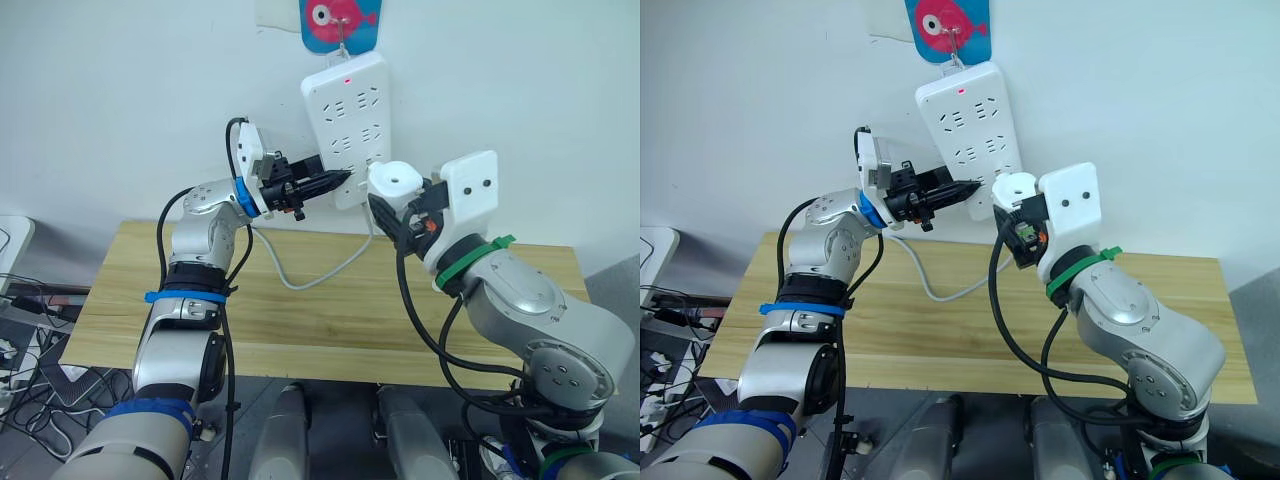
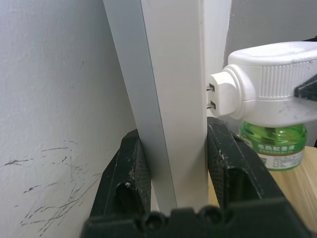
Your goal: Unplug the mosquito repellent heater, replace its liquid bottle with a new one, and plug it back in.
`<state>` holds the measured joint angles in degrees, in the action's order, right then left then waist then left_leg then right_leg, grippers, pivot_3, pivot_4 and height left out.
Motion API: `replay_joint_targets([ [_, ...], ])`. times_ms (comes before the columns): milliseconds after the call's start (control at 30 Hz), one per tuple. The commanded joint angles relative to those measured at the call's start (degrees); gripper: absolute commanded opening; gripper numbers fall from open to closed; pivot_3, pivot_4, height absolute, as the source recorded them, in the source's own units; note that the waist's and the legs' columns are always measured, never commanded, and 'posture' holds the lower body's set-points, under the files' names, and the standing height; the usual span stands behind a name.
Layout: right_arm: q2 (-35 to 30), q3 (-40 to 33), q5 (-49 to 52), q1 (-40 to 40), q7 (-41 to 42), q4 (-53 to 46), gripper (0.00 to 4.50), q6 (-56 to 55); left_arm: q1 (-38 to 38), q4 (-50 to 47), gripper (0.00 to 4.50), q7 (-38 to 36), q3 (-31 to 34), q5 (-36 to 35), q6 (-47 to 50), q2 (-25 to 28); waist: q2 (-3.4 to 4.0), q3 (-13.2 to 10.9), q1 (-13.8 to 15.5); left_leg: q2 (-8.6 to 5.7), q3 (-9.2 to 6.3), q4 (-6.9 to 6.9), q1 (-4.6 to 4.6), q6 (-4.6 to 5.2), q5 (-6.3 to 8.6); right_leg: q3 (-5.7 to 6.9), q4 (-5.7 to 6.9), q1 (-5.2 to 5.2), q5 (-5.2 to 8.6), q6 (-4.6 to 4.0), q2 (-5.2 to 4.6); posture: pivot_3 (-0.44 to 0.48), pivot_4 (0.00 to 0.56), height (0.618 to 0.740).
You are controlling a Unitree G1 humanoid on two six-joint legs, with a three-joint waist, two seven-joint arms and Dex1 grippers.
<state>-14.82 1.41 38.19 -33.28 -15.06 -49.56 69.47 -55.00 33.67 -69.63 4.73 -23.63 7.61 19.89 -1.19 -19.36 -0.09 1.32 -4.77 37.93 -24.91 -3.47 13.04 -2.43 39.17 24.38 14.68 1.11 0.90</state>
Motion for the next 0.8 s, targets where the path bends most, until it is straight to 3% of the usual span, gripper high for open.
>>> replay_joint_targets([
  [33, 0.3, -1.1, -2.2, -1.4, 0.0, -1.8, 2.93, -0.3, -1.1, -0.7, 1.3, -0.7, -0.3, -0.1, -0.5, -0.4, 0.0, 0.0, 0.0, 0.0, 0.0, 0.0, 0.0, 0.0, 0.0, 0.0, 0.0, 0.0, 0.0, 0.0, 0.0, 0.094, 0.289, 0.74],
  [800, 5.5, 4.1, -12.8, -3.3, 2.2, 4.6, 2.93, -3.1, -1.0, -1.3, 1.3, -1.4, -0.4, -0.6, 0.0, -0.7, 0.0, 0.0, -0.1, 0.02, 0.02, 0.01, 0.03, 0.0, 0.0, -0.01, 0.07, 0.01, 0.0, 0.0, 0.0, 0.102, 0.29, 0.74],
])
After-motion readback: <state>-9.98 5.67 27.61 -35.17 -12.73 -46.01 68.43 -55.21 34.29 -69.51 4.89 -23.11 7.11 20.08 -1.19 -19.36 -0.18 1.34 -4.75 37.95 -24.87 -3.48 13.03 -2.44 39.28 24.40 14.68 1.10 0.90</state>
